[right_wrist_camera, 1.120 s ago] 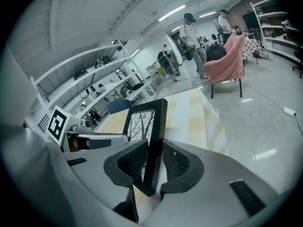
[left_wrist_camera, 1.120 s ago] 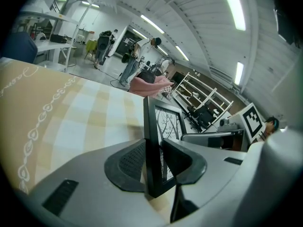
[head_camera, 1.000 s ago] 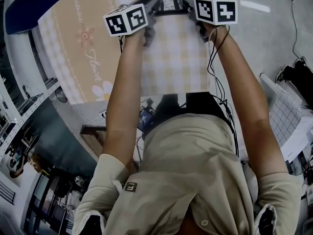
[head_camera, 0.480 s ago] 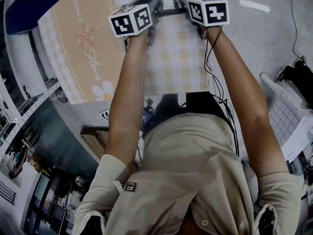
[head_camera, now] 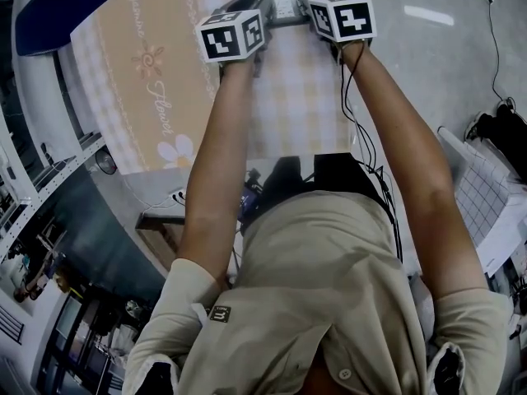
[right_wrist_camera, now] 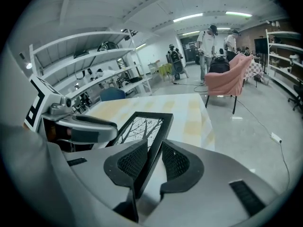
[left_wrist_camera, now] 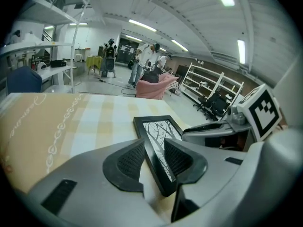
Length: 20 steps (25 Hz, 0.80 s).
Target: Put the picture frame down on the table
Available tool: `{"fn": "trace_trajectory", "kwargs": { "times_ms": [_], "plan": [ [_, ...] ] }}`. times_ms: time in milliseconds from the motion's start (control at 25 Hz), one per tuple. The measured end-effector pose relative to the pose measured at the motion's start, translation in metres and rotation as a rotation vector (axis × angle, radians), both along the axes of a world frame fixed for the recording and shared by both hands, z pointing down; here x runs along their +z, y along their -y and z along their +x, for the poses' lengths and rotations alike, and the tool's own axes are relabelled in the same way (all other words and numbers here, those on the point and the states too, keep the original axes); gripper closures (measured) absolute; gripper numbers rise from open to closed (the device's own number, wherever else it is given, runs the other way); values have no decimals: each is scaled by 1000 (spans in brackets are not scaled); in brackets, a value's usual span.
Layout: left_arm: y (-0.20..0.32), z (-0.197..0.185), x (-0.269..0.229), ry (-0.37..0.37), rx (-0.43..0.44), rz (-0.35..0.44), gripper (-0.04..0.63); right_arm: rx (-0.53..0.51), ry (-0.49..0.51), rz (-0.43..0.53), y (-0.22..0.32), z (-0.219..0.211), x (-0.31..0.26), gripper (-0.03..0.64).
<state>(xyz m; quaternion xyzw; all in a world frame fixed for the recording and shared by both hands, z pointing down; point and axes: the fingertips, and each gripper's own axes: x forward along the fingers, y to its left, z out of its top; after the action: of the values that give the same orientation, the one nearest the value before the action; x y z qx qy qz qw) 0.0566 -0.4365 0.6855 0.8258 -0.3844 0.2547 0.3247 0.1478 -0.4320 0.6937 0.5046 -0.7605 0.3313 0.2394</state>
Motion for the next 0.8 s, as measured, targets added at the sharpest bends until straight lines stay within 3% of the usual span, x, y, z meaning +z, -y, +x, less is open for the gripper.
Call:
{"fn": "trace_trajectory", "kwargs": {
  "times_ms": [400, 800],
  "plan": [
    [-7, -6, -19, 0, 7, 35, 489, 17, -38, 11, 3, 4, -8, 522],
    [-5, -19, -77, -53, -2, 129, 522, 30, -35, 89, -1, 3, -63, 532]
  ]
}}
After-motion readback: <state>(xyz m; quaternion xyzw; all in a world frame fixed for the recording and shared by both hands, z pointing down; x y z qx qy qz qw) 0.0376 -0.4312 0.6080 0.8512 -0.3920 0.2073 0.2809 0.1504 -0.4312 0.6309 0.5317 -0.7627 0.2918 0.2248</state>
